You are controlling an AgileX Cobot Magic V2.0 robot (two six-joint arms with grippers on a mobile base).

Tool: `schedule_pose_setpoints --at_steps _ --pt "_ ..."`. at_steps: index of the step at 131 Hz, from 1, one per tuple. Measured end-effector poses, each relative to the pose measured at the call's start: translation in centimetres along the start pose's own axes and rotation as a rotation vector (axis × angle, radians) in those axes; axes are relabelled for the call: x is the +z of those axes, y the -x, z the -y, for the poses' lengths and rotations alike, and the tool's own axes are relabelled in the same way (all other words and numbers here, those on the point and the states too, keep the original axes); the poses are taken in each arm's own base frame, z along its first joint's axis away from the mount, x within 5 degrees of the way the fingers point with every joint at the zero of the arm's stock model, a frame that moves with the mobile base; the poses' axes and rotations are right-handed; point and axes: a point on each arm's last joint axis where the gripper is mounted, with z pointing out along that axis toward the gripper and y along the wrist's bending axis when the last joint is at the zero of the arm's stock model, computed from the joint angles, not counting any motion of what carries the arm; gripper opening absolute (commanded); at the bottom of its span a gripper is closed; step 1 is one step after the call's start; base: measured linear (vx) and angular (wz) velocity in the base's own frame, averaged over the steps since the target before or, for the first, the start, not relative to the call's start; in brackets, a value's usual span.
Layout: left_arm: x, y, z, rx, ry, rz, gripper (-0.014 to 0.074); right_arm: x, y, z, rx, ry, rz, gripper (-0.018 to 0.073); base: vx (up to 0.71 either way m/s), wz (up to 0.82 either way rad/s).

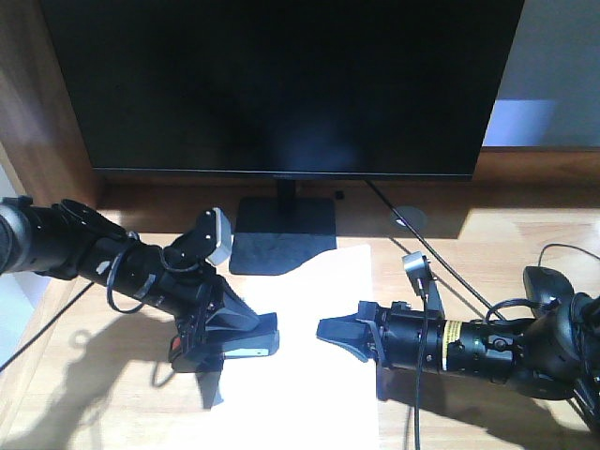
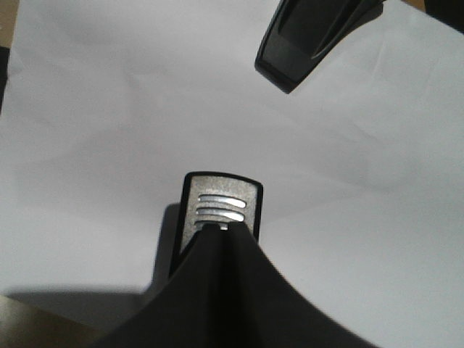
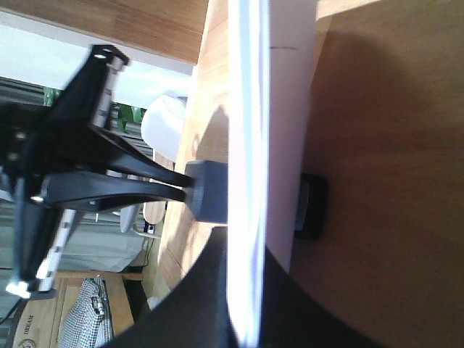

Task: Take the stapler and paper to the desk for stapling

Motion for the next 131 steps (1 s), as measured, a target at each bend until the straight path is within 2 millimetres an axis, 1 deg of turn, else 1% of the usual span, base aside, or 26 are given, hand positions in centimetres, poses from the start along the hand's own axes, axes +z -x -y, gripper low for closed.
schedule_pose_setpoints --at_steps 23,77,114,131 --pt "0.8 -0.5 -0.4 -0.004 -0.014 0.012 -0.0006 0.0 0.0 0.0 0.0 0.0 0.0 -0.0003 0.0 0.0" --pt "1.4 -1.1 -0.7 -0.013 -0.042 0.016 -0.0006 0.0 0.0 0.0 0.0 0.0 -0.001 -0.0003 0.0 0.0" --pt "1.4 -1.1 -0.7 -0.013 -0.045 0.016 -0.0006 0.0 0.0 0.0 -0.001 0.0 -0.003 -0.0003 0.0 0.0" --pt "0.8 -0.6 -0.5 0.022 -0.028 0.002 -0.0006 0.0 0.0 0.0 -0.002 0.0 -0.003 -0.0003 0.0 0.0"
